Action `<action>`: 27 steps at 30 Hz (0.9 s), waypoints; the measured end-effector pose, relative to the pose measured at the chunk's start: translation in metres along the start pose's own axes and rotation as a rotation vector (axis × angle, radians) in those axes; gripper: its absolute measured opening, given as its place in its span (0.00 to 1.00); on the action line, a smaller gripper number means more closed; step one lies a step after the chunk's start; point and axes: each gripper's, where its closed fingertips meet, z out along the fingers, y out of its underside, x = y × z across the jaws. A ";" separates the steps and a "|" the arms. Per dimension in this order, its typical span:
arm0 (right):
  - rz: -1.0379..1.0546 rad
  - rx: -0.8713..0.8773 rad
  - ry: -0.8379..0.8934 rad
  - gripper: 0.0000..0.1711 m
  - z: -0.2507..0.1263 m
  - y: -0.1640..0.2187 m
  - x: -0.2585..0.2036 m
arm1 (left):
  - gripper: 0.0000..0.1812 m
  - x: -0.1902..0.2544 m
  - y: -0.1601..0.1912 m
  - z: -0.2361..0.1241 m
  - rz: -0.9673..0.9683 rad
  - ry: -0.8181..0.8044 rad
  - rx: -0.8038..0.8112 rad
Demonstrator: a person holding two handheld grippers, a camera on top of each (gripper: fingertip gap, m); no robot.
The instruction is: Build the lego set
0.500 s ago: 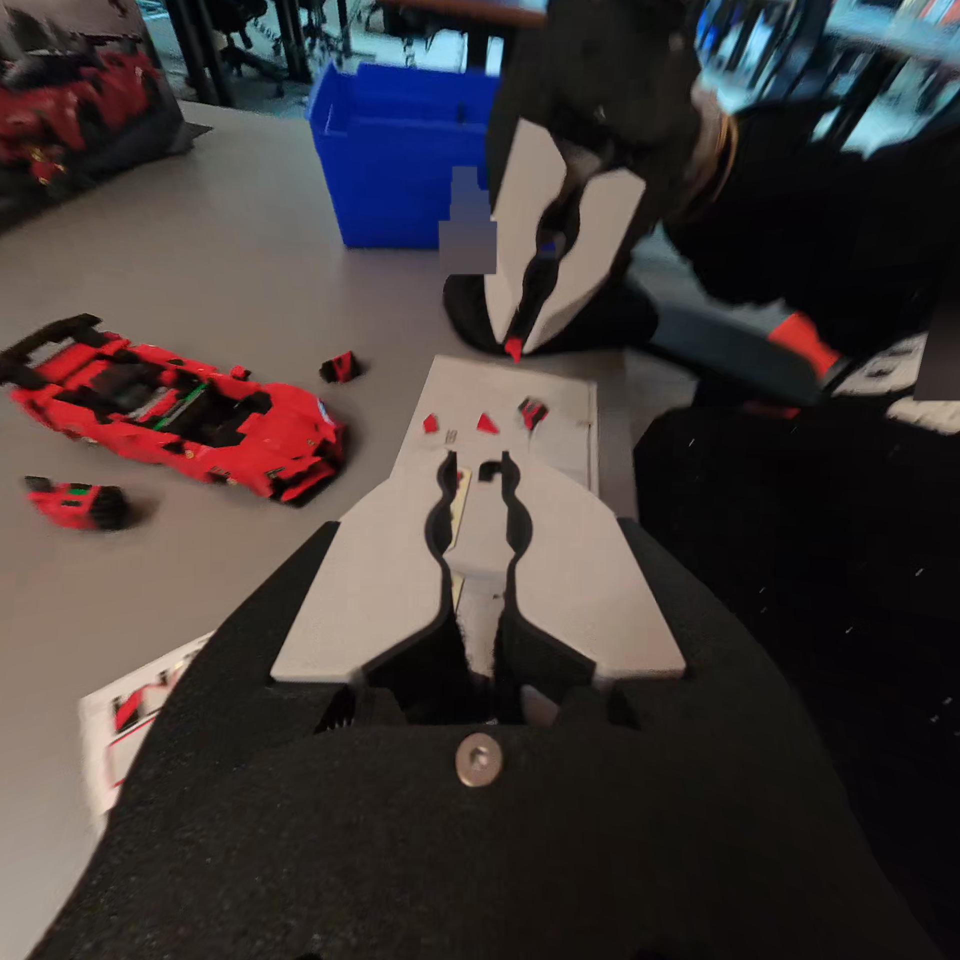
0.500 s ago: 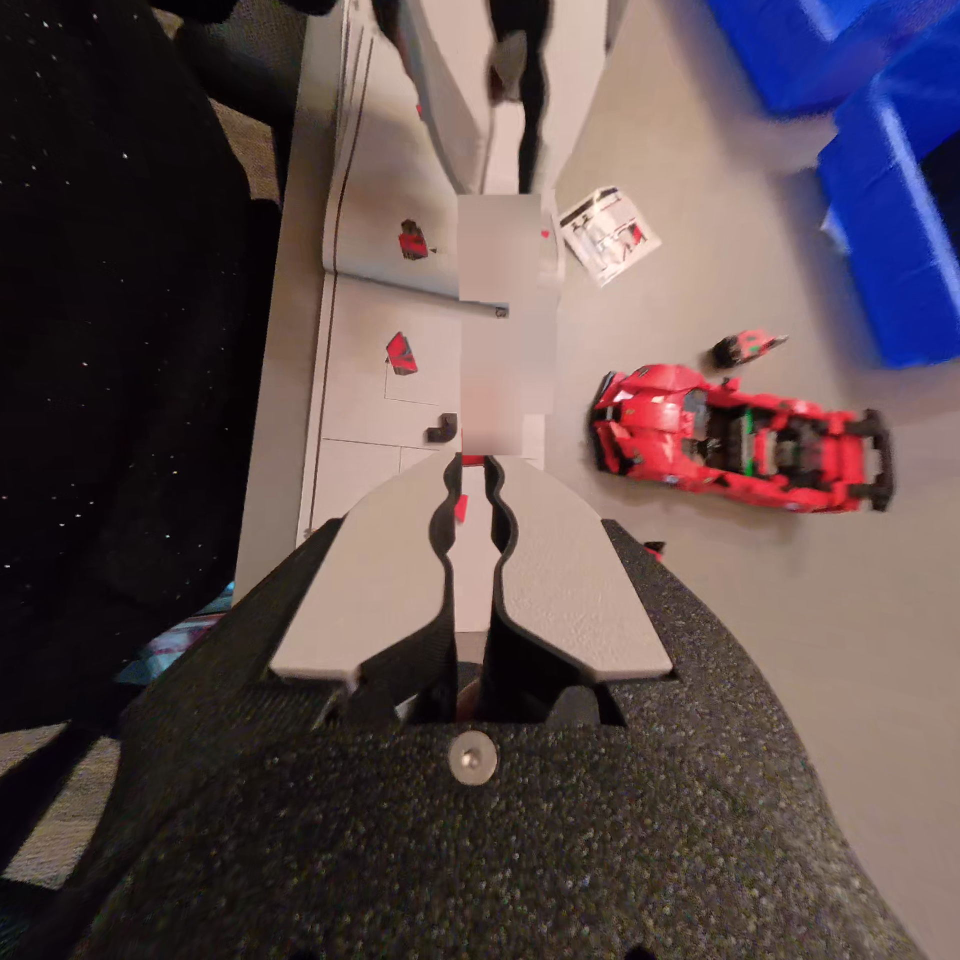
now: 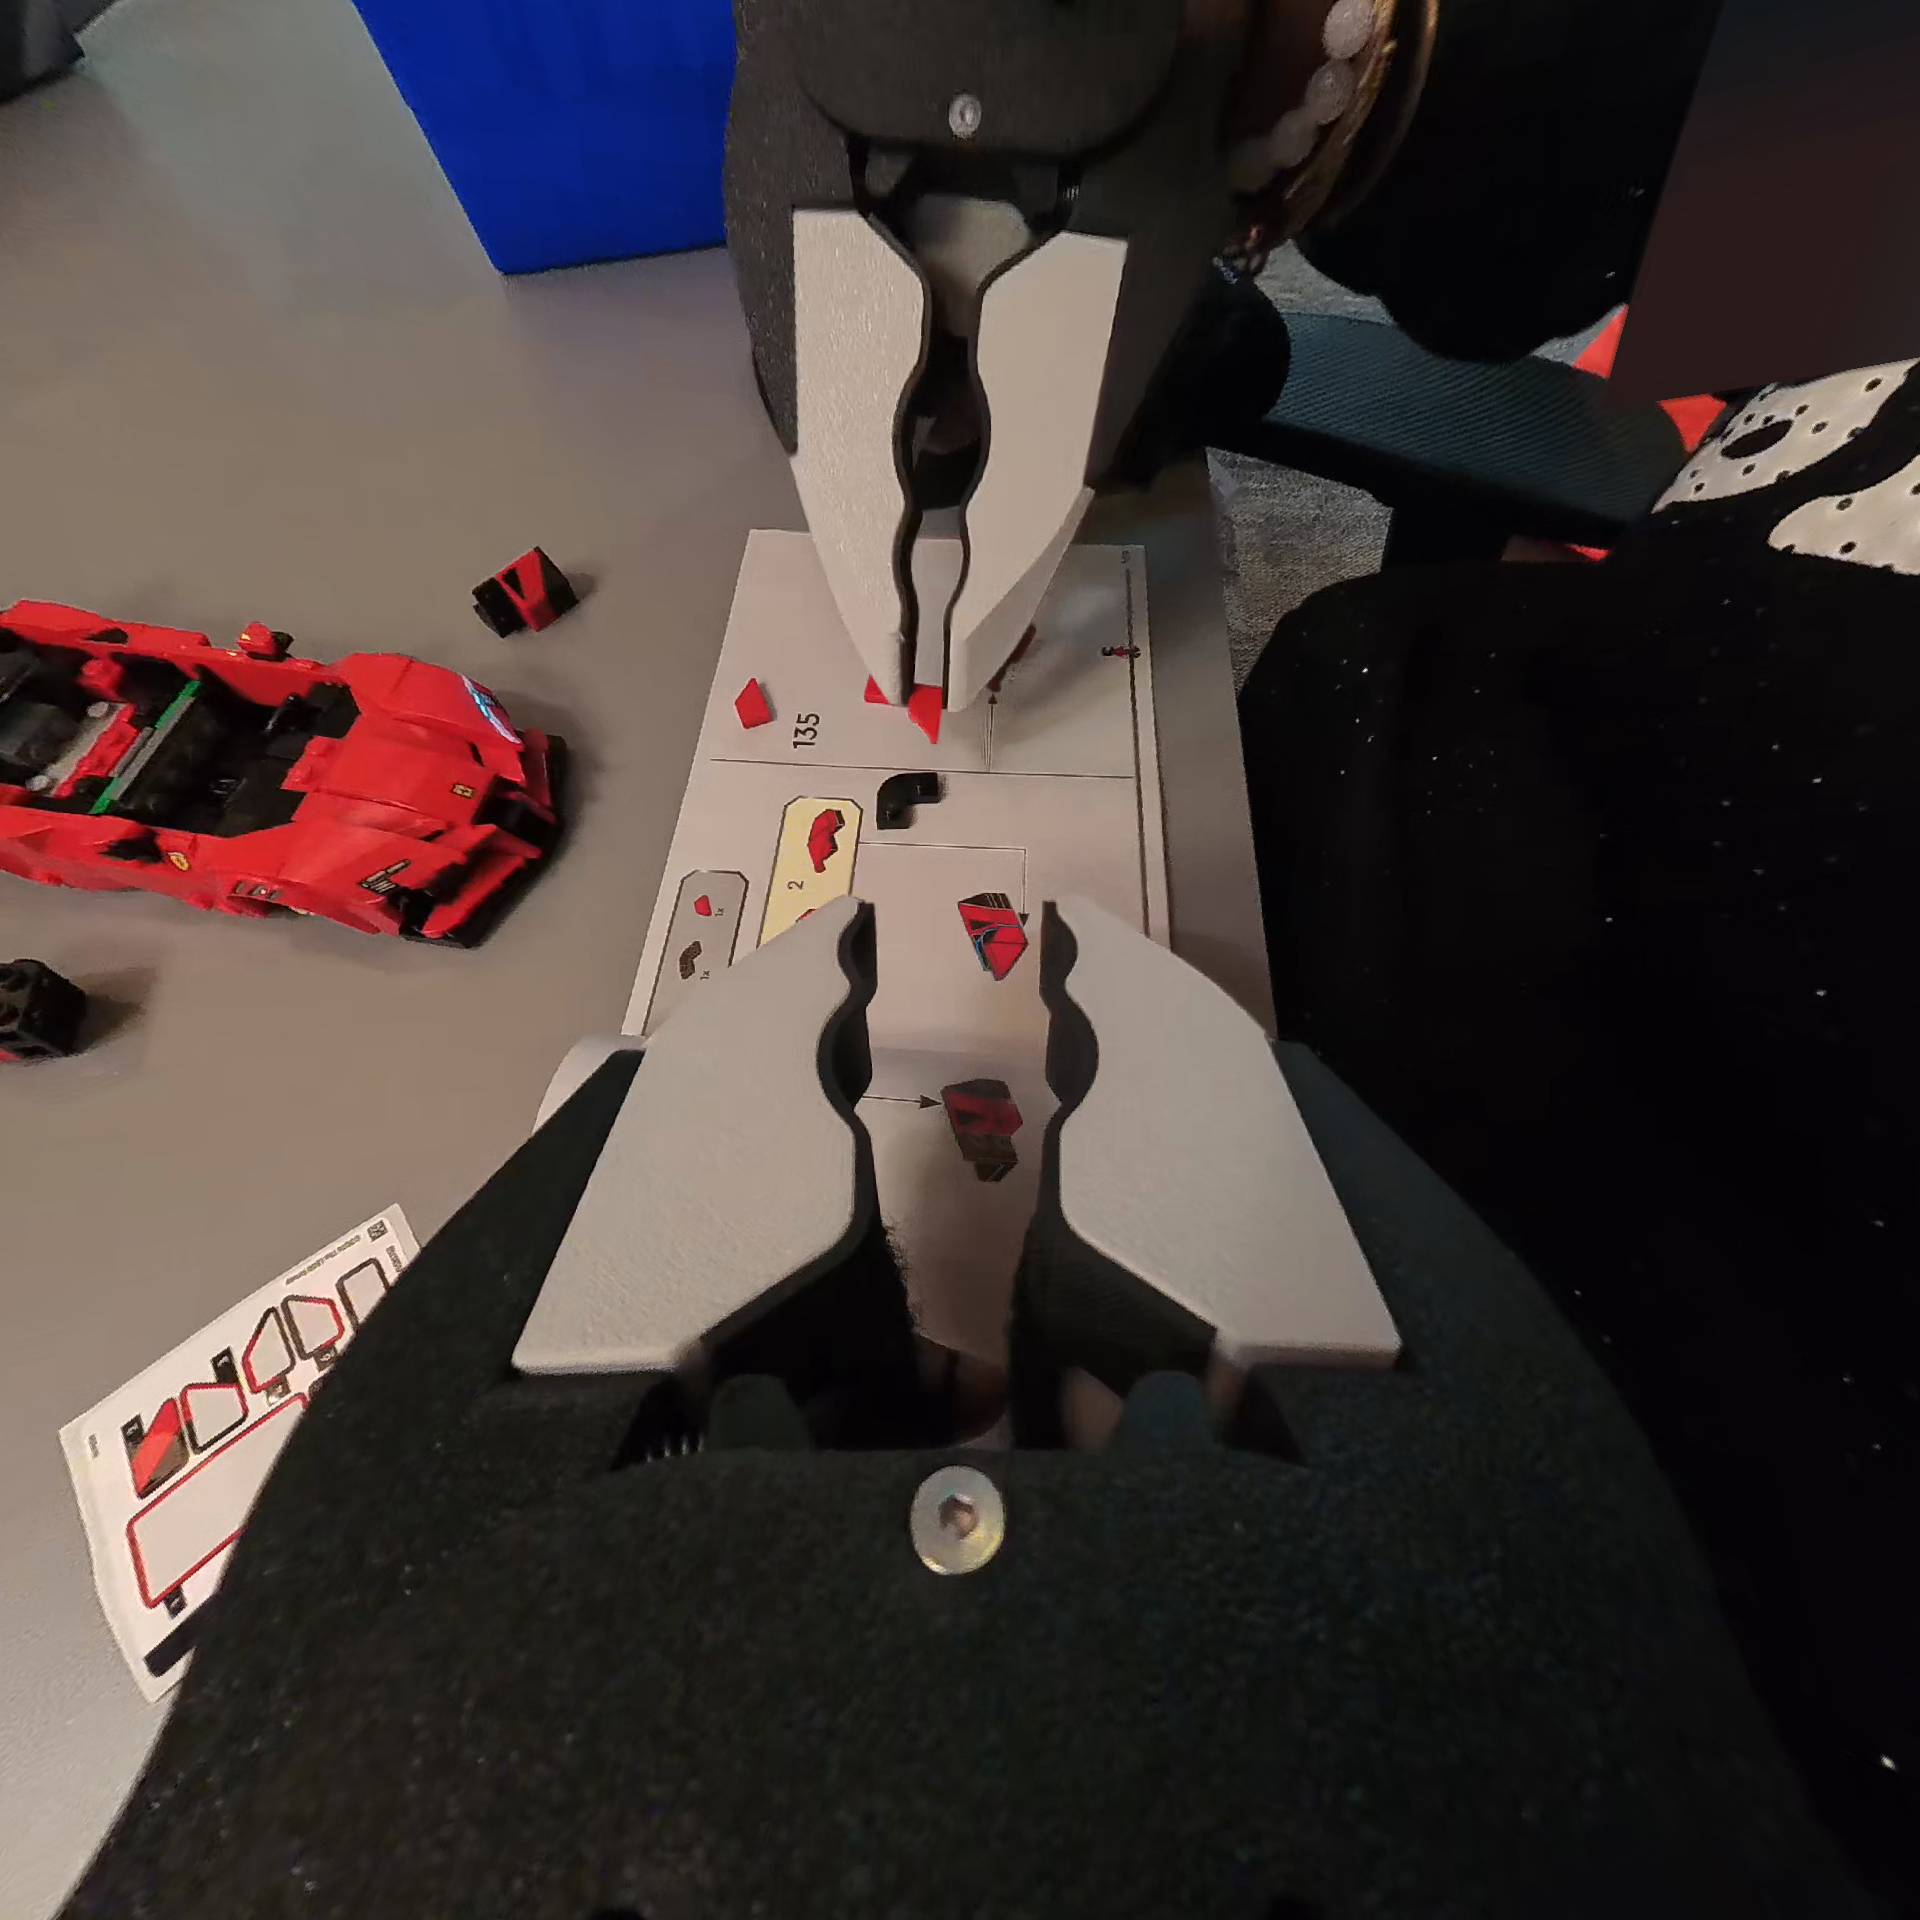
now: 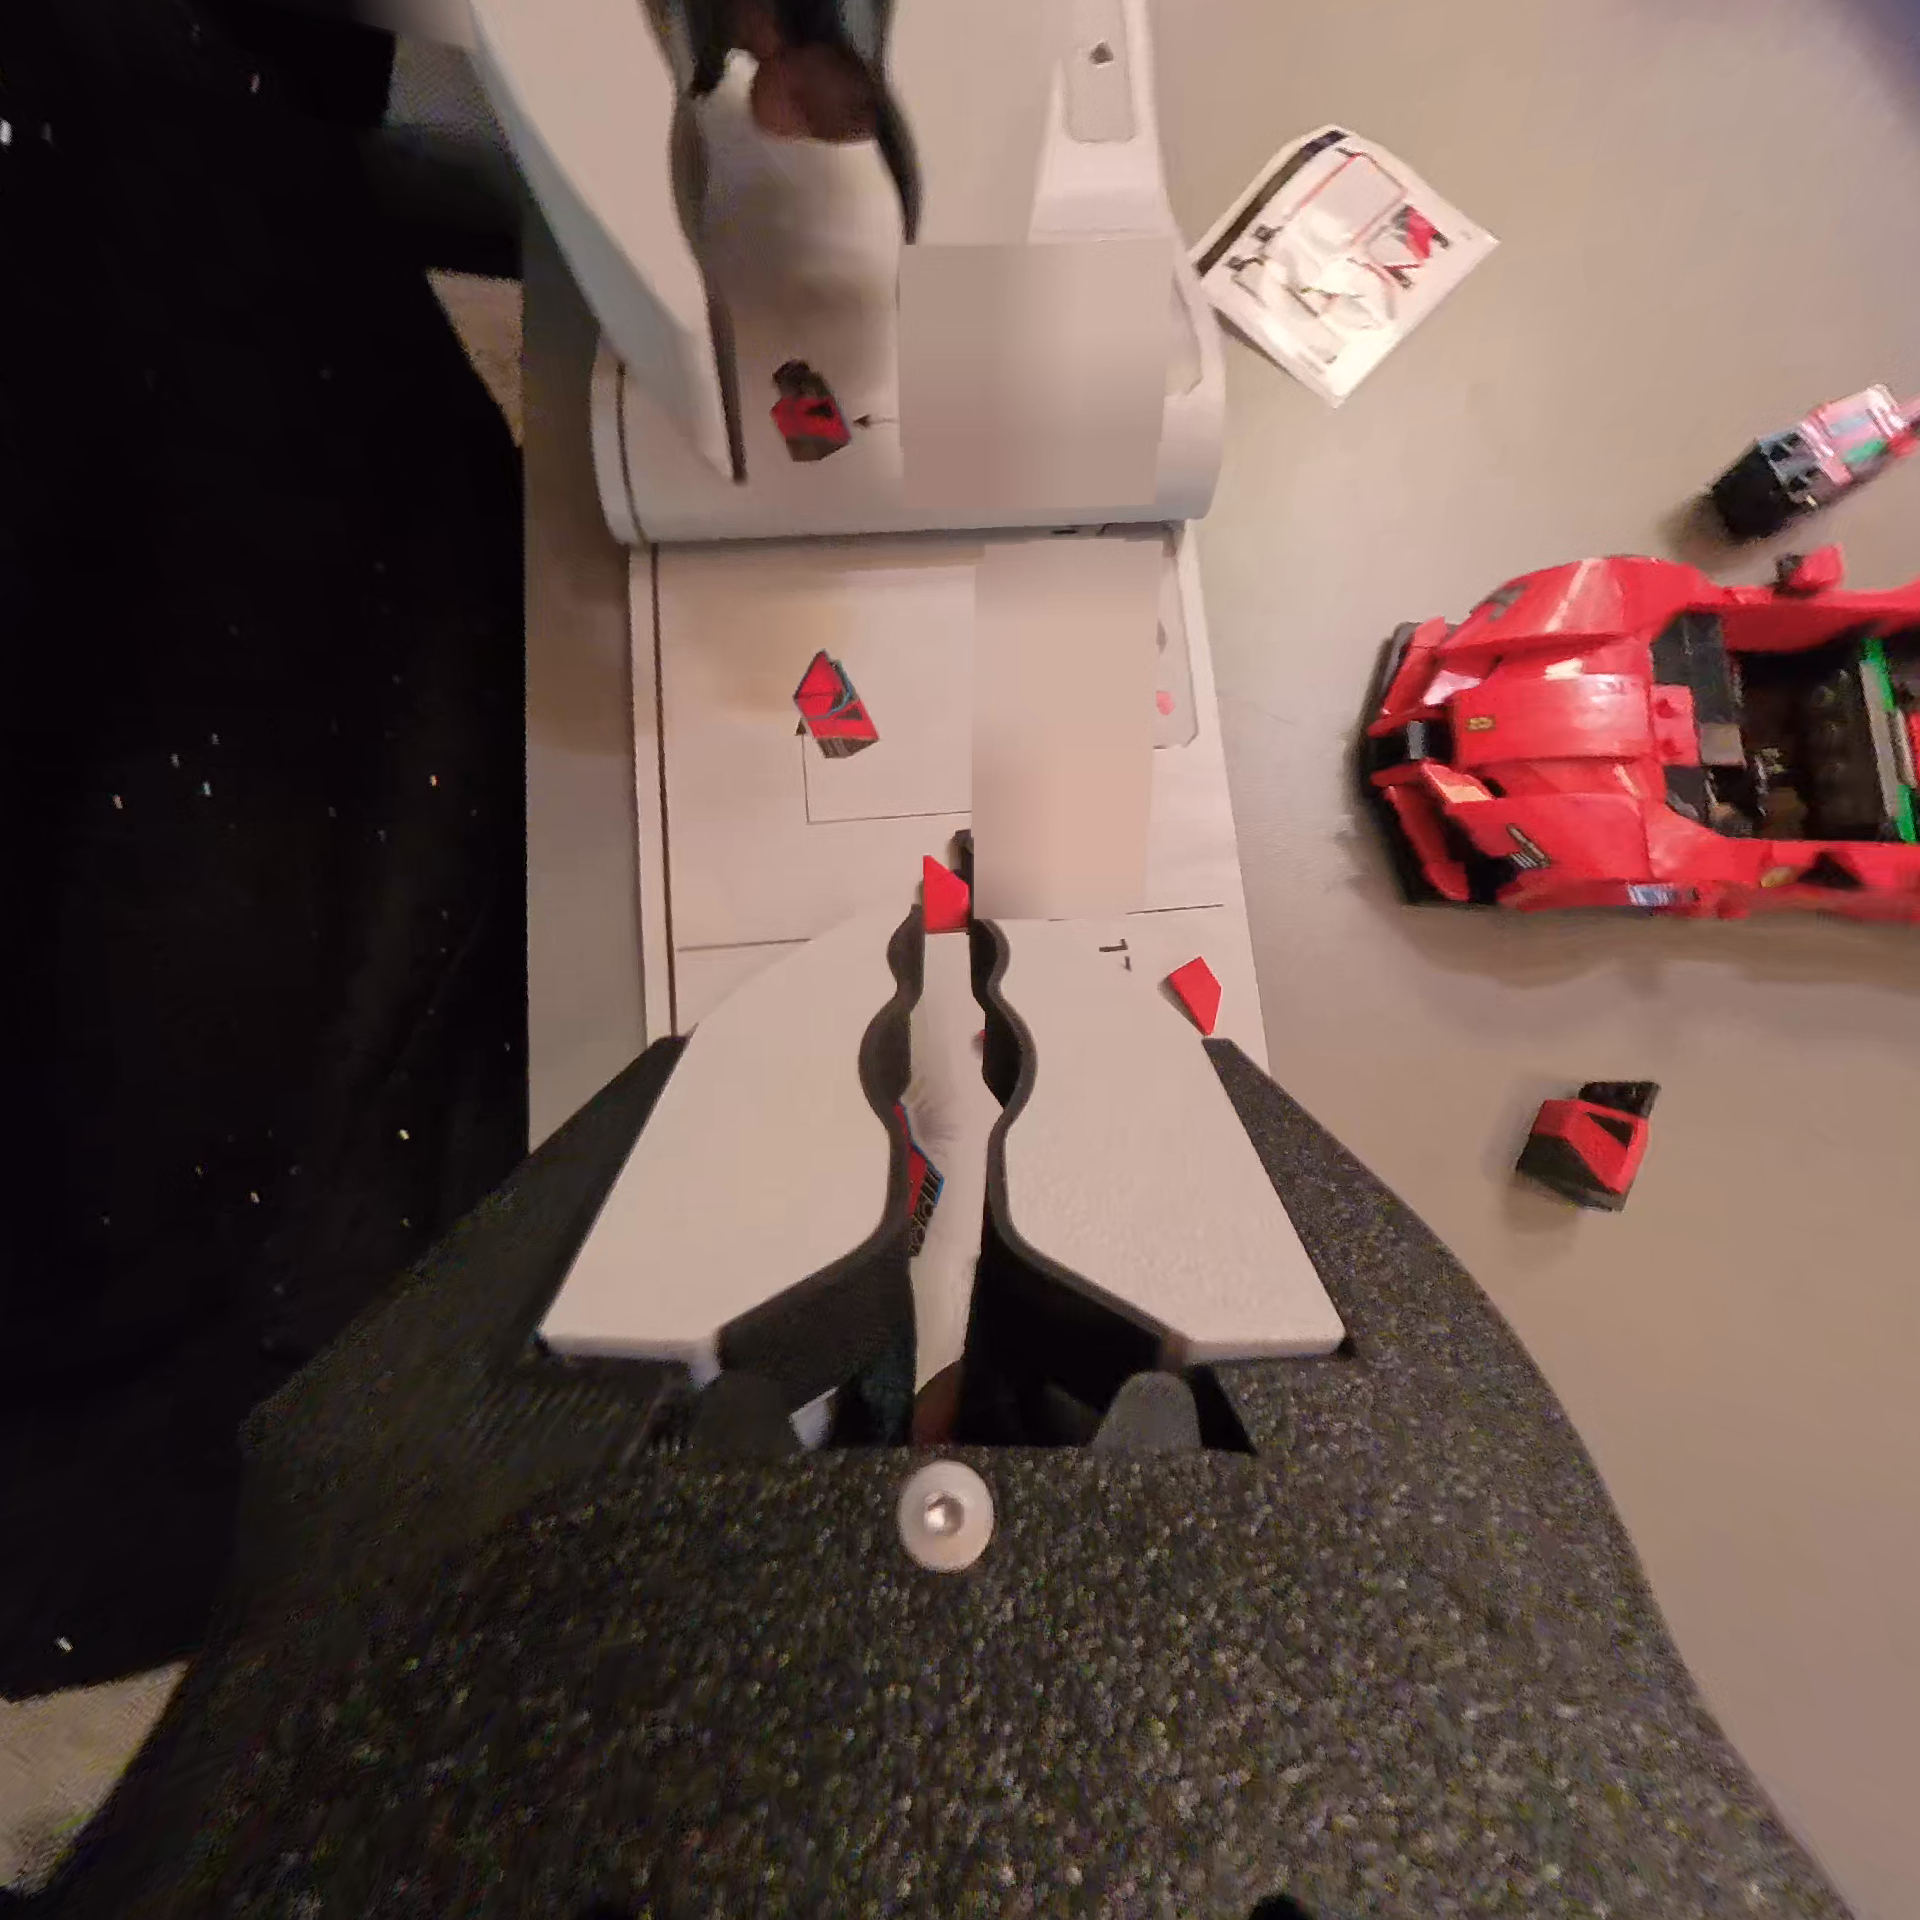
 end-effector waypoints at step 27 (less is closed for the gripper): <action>0.394 -0.003 0.353 0.05 0.019 0.007 -0.008 | 0.25 -0.018 -0.008 -0.004 -0.022 -0.031 -0.066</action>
